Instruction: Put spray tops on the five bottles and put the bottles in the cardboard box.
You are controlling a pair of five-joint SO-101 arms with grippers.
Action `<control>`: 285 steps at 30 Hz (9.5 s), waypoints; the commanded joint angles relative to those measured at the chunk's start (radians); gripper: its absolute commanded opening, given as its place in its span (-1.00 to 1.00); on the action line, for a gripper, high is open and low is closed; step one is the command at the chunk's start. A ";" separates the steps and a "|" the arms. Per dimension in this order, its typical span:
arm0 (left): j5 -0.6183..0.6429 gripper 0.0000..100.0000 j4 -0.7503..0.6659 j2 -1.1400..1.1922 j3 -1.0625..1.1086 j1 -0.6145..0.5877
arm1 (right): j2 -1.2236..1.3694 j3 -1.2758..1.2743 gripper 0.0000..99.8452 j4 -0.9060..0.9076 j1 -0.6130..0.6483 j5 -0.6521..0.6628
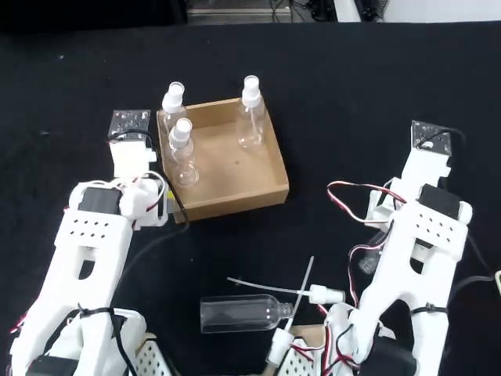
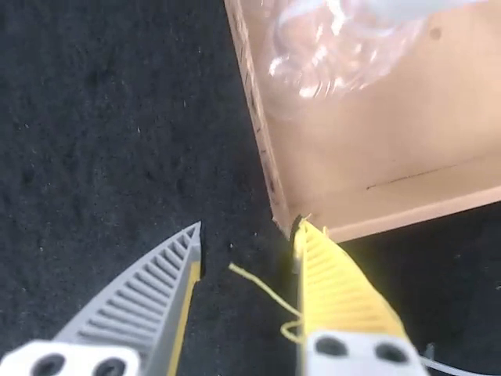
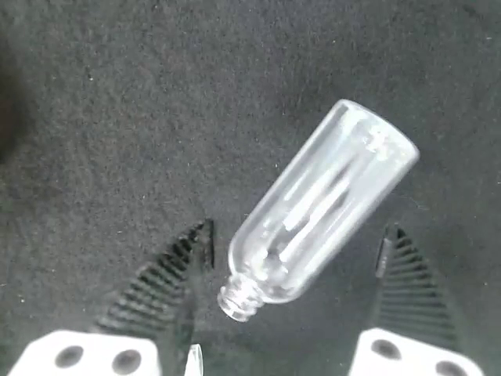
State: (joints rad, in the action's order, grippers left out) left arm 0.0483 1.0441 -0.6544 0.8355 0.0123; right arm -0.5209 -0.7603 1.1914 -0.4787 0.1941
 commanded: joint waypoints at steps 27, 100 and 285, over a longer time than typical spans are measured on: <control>0.146 -0.65 -0.160 0.000 0.056 0.007 | 0.002 0.004 -0.40 0.006 0.018 0.011; -0.184 -0.64 0.069 -0.107 0.018 -0.039 | 0.001 0.349 -0.40 0.315 -0.054 1.019; -0.112 -0.64 -0.103 -0.109 0.222 -0.332 | 0.504 0.240 -0.94 -0.161 0.663 -0.476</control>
State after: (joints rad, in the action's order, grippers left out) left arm -0.0698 0.9582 -0.7357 1.0656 -0.3145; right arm -0.0008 -0.5178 1.0165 0.1626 -0.2570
